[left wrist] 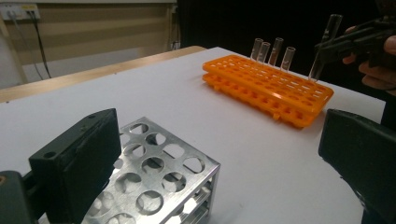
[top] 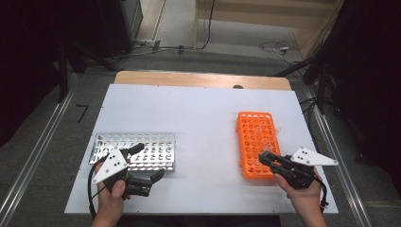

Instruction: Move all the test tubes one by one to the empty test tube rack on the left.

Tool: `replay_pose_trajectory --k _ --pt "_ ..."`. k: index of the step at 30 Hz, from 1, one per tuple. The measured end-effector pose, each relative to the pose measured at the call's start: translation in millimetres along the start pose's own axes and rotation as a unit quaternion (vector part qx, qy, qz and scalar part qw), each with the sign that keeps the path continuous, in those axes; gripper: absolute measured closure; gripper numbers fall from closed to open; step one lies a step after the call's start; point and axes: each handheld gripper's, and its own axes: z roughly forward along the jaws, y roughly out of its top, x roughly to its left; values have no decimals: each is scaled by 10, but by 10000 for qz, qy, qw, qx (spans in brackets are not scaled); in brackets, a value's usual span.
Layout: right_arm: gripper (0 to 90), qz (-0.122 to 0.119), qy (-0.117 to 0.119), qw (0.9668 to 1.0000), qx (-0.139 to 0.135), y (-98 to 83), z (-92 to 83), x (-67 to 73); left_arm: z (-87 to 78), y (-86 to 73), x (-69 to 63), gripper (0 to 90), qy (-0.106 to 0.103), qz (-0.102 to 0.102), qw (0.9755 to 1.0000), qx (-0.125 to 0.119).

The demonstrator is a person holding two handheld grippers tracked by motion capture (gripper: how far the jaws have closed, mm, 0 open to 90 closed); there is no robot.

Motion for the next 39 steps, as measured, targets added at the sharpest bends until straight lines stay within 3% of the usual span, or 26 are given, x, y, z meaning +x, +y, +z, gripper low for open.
replay_pose_trajectory --k 8,14,19,28,36,39 --pt "742 -209 436 9987 138 51 249 298 107 76 -168 0 -164 151 9996 155" --pt "742 -350 631 9971 234 69 380 458 220 116 -268 0 -338 58 9990 297" --pt "742 -507 825 9948 327 86 538 647 325 164 -395 141 -481 2 9981 396" --pt "742 -862 1008 9898 518 82 718 867 508 180 -580 303 -815 -27 9942 697" --pt "742 -1031 1114 9867 577 83 776 979 584 172 -653 422 -991 -73 9926 704" --pt "742 -1245 1174 9834 604 79 792 1049 594 182 -677 495 -1065 -91 9921 664"
